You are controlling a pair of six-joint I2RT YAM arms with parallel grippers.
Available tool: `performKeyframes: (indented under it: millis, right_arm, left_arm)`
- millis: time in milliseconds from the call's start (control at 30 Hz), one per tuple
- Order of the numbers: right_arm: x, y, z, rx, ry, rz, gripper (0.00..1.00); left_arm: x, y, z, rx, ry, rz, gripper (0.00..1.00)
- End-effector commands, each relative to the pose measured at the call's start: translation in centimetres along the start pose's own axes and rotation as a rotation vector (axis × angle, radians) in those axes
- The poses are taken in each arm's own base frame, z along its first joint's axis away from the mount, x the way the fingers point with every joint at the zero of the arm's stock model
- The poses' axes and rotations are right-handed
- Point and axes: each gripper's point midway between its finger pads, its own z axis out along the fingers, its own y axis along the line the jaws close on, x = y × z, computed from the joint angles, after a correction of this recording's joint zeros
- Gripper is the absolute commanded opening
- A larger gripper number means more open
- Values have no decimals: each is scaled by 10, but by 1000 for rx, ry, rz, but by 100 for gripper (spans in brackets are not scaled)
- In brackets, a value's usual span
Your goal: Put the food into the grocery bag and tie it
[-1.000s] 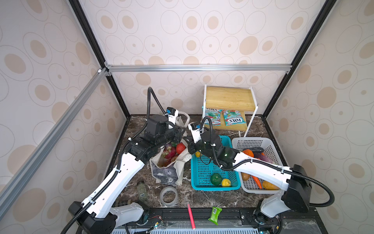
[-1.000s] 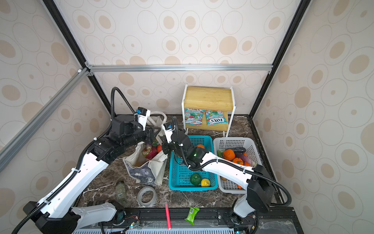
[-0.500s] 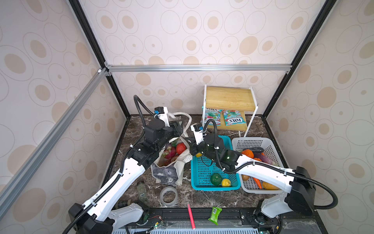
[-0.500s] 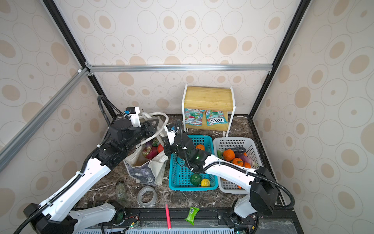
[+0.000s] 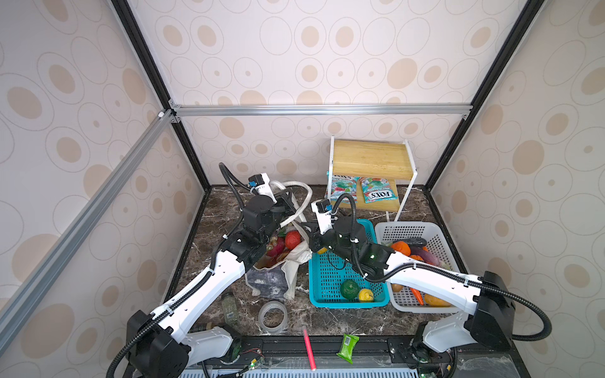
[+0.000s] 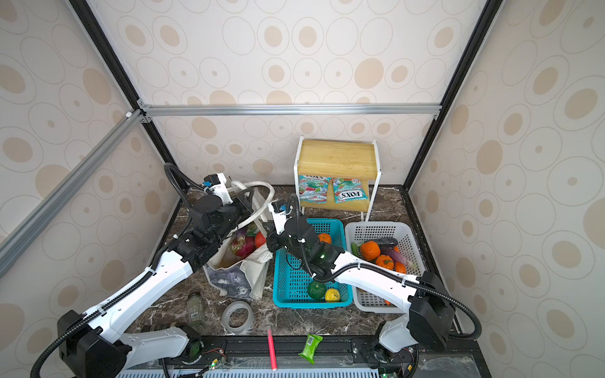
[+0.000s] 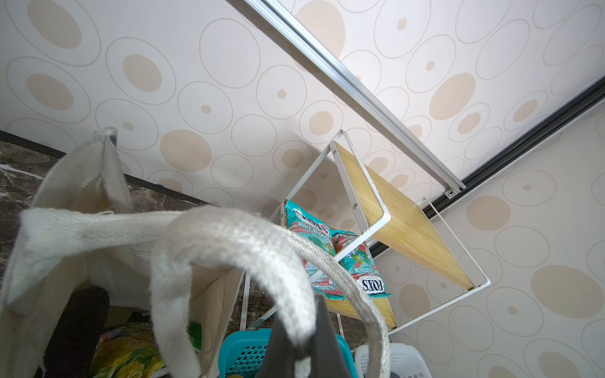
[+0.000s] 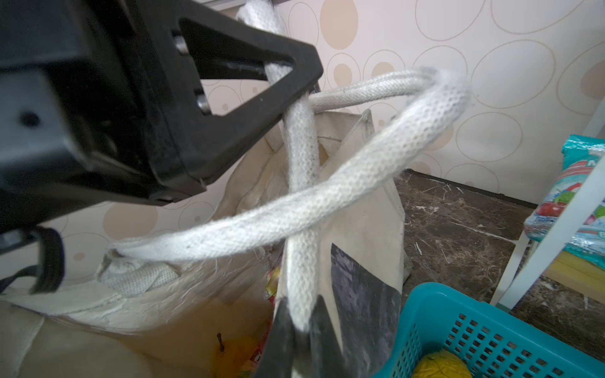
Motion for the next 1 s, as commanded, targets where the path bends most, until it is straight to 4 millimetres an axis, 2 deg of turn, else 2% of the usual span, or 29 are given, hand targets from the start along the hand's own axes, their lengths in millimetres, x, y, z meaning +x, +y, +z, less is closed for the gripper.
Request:
performKeyframes:
  millis: [0, 67, 100, 133, 200, 300, 367, 433, 567, 733, 867, 967]
  right_arm:
    - [-15, 17, -15, -74, -30, 18, 16]
    - [-19, 19, -22, -90, -22, 12, 47]
    - [-21, 18, -26, -91, -22, 10, 58]
    - [-23, 14, -30, -79, -23, 11, 66]
    - [-25, 8, -37, -70, -33, -1, 74]
    - [-22, -6, -45, -18, -53, -36, 77]
    - [-18, -23, -49, 34, -38, -26, 77]
    - [-14, -40, -47, 56, -10, 7, 77]
    - [2, -55, -40, 17, 28, 27, 74]
    - [11, -50, -40, -39, 15, 15, 73]
    - [20, -53, -29, -50, 52, 23, 72]
    - [24, -34, -17, -168, 76, 21, 70]
  left_arm:
    - [-39, -25, -10, 61, -116, -25, 0]
    - [-38, -26, -12, 75, -118, -43, 0]
    - [-37, -25, -12, 76, -116, -45, 0]
    - [-37, -24, -13, 73, -114, -46, 0]
    - [-34, -23, -13, 73, -109, -47, 0]
    - [-32, -22, -13, 77, -105, -50, 0]
    - [-32, -25, -14, 89, -102, -54, 0]
    - [-31, -26, -14, 104, -95, -69, 0]
    - [-29, -31, -16, 137, -90, -92, 0]
    - [-28, -27, -18, 123, -94, -85, 0]
    - [-30, -30, -22, 146, -98, -101, 0]
    - [-27, -27, -25, 154, -98, -111, 0]
